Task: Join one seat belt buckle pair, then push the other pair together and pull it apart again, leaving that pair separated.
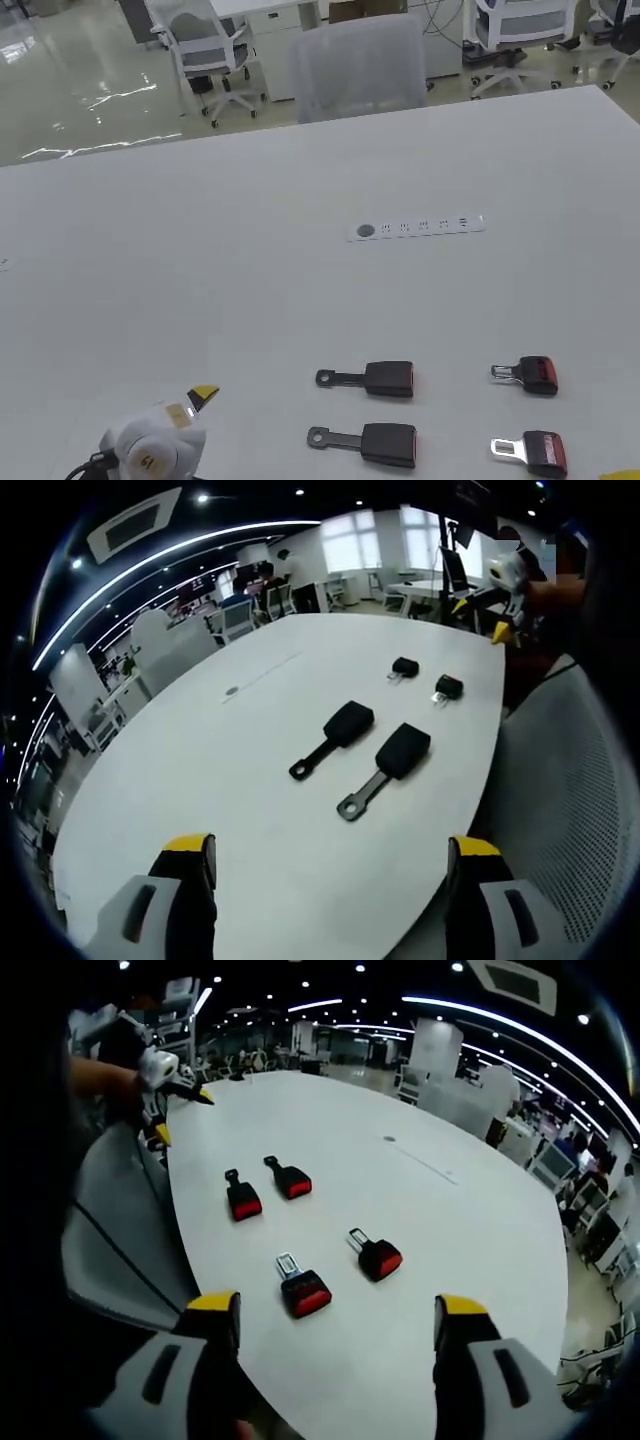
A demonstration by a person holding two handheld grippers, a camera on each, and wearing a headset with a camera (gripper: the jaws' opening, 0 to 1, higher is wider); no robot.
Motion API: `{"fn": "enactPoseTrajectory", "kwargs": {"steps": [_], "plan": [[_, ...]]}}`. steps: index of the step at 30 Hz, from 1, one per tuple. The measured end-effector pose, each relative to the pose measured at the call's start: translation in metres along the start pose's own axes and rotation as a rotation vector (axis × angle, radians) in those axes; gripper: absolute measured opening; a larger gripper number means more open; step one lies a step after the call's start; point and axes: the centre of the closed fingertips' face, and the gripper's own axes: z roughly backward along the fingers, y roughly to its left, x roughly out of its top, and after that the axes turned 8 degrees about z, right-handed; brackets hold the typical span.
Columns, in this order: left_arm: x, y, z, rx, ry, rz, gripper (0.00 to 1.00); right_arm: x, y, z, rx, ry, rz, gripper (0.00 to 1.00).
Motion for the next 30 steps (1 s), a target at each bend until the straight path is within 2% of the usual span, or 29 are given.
{"fn": "enactPoseTrajectory", "kwargs": {"steps": [3,10,19,25,30], "plan": [[0.001,-0.003,-0.002,-0.015,0.010,-0.021,0.96,-0.005,0.003,0.000,0.010,0.031,0.042,0.79],[0.000,-0.020,-0.012,-0.066,0.041,-0.103,0.89,-0.006,0.007,-0.003,0.029,0.034,0.057,0.76],[0.006,-0.033,-0.030,-0.111,0.062,-0.184,0.88,-0.001,0.010,-0.015,0.054,0.043,0.085,0.75],[0.008,-0.040,-0.040,-0.142,0.075,-0.236,0.86,-0.002,0.007,-0.020,0.061,0.063,0.099,0.72],[0.010,-0.045,-0.043,-0.156,0.079,-0.252,0.87,-0.006,0.006,-0.025,0.065,0.080,0.107,0.71]]}}
